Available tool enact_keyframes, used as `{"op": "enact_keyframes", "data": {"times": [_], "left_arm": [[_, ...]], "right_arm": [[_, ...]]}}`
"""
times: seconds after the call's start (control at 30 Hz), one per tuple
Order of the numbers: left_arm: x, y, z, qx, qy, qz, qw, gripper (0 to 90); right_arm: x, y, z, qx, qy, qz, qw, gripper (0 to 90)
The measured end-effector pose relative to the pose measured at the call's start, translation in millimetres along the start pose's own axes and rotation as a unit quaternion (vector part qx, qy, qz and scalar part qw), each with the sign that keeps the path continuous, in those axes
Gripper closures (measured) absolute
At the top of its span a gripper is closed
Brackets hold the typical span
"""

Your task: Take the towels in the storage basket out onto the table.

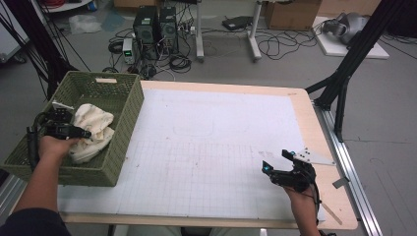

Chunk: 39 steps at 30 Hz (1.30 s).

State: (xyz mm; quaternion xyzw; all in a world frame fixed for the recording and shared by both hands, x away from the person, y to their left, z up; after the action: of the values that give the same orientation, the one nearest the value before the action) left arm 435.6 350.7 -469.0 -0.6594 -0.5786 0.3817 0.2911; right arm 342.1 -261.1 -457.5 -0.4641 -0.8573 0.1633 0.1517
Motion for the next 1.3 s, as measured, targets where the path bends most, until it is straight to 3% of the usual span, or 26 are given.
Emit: {"op": "enact_keyframes", "data": {"times": [0.13, 0.17, 0.2, 0.23, 0.27, 0.3, 0.33, 0.37, 0.4, 0.43, 0.5, 0.53, 0.57, 0.6, 0.63, 0.8, 0.83, 0.87, 0.9, 0.93, 0.97, 1.0, 1.03, 1.07, 1.1, 1.3], "left_arm": [[-5.8, -7.8, -11.3, -0.049, 0.009, 0.017, 0.9986, 76.5], [-5.8, -7.8, -11.3, -0.049, 0.009, 0.017, 0.9986, 76.6], [-7.3, -13.5, -17.6, -0.077, 0.011, 0.024, 0.9967, 76.7], [-7.3, -13.5, -17.6, -0.077, 0.011, 0.024, 0.9967, 76.8], [-7.7, -20.1, -23.1, -0.101, 0.003, 0.029, 0.9945, 76.8], [-7.7, -20.1, -23.1, -0.101, 0.003, 0.029, 0.9945, 76.9], [-6.9, -27.8, -28.3, -0.126, -0.006, 0.034, 0.9915, 77.0], [-6.9, -27.8, -28.3, -0.126, -0.006, 0.034, 0.9915, 77.0], [-6.3, -36.4, -33.2, -0.148, -0.017, 0.044, 0.9878, 77.1], [-6.4, -40.6, -35.3, -0.156, -0.019, 0.051, 0.9862, 77.2], [-7.1, -44.5, -37.3, -0.163, -0.016, 0.056, 0.9849, 77.4], [-7.9, -54.0, -42.2, -0.180, -0.008, 0.057, 0.9820, 77.5], [-7.9, -54.0, -42.2, -0.180, -0.008, 0.057, 0.9820, 77.6], [-9.7, -64.4, -48.0, -0.201, -0.005, 0.063, 0.9776, 77.6], [-9.7, -64.4, -48.0, -0.201, -0.005, 0.063, 0.9776, 77.6], [-14.4, -93.6, -63.1, -0.256, -0.004, 0.074, 0.9637, 77.7], [-14.4, -93.6, -63.1, -0.256, -0.004, 0.074, 0.9637, 77.7], [-16.8, -103.3, -68.0, -0.275, -0.007, 0.081, 0.9580, 77.6], [-16.8, -103.3, -68.0, -0.275, -0.007, 0.081, 0.9580, 77.6], [-19.4, -113.9, -73.1, -0.294, -0.004, 0.083, 0.9523, 77.6], [-21.2, -119.2, -75.5, -0.301, -0.002, 0.086, 0.9496, 77.6], [-23.8, -124.1, -77.6, -0.307, 0.001, 0.089, 0.9477, 77.6], [-23.8, -124.1, -77.6, -0.307, 0.001, 0.089, 0.9477, 77.6], [-30.7, -132.8, -81.4, -0.317, 0.011, 0.095, 0.9435, 77.6], [-30.7, -132.8, -81.4, -0.317, 0.011, 0.095, 0.9435, 77.6], [-62.5, -155.8, -89.7, -0.347, 0.044, 0.122, 0.9287, 77.5]], "right_arm": [[0.9, -0.5, -0.3, 0.000, 0.006, -0.001, 1.0000, 8.8], [0.9, -0.5, -0.3, 0.000, 0.006, -0.001, 1.0000, 8.8], [0.8, -0.8, 0.0, 0.001, 0.007, 0.000, 1.0000, 8.8], [0.8, -0.8, 0.0, 0.001, 0.007, 0.000, 1.0000, 8.8], [0.0, -0.7, -0.1, 0.000, 0.006, 0.000, 1.0000, 8.8], [-0.3, -0.7, 0.0, 0.000, 0.006, 0.000, 1.0000, 8.8], [-0.2, -0.9, 0.3, 0.001, 0.009, 0.000, 1.0000, 8.8], [-0.2, -0.9, 0.3, 0.001, 0.009, 0.000, 1.0000, 8.8], [-0.8, -1.0, 0.2, 0.000, 0.008, 0.000, 1.0000, 8.8], [-1.2, -1.0, 0.1, -0.001, 0.008, 0.001, 1.0000, 8.8], [-1.2, -1.0, 0.2, -0.001, 0.011, 0.001, 0.9999, 8.8], [-1.2, -0.9, 0.2, 0.000, 0.011, 0.001, 0.9999, 8.8], [-1.2, -0.9, 0.2, 0.000, 0.011, 0.001, 0.9999, 8.8], [-1.3, -0.7, 0.0, -0.001, 0.009, 0.001, 1.0000, 8.8], [-1.3, -0.7, 0.0, -0.001, 0.009, 0.001, 1.0000, 8.8], [-0.4, -1.3, -0.3, -0.001, 0.011, 0.000, 0.9999, 8.8], [-0.3, -1.4, -0.3, -0.002, 0.012, 0.000, 0.9999, 8.8], [-0.5, -1.6, -0.2, -0.001, 0.011, 0.000, 0.9999, 8.8], [-0.2, -1.9, -0.1, -0.001, 0.014, 0.000, 0.9999, 8.8], [-0.5, -1.9, -0.3, -0.002, 0.013, 0.000, 0.9999, 8.8], [-0.5, -2.0, -0.3, -0.002, 0.014, 0.000, 0.9999, 8.8], [-0.5, -2.0, -0.3, -0.002, 0.014, 0.000, 0.9999, 8.8], [-0.8, -2.1, -0.6, -0.003, 0.013, 0.000, 0.9999, 8.8], [-0.4, -2.1, -0.7, -0.003, 0.013, -0.001, 0.9999, 8.8], [-0.4, -1.9, -0.8, -0.003, 0.012, -0.001, 0.9999, 8.8], [0.2, -1.5, -0.6, -0.002, 0.010, 0.000, 0.9999, 8.8]]}}
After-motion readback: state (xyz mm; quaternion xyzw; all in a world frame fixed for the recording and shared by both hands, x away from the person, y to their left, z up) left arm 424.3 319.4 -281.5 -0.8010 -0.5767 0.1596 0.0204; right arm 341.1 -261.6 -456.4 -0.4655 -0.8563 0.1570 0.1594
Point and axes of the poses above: each handheld gripper's, and its own axes: y roughly forward along the jaws, z roughly out of its underside, x roughly to its left, the point moved 10 cm from there along y, roughly forward along the jaws, and after that the axes turned 1 degree about -y, right-handed, at the moved point
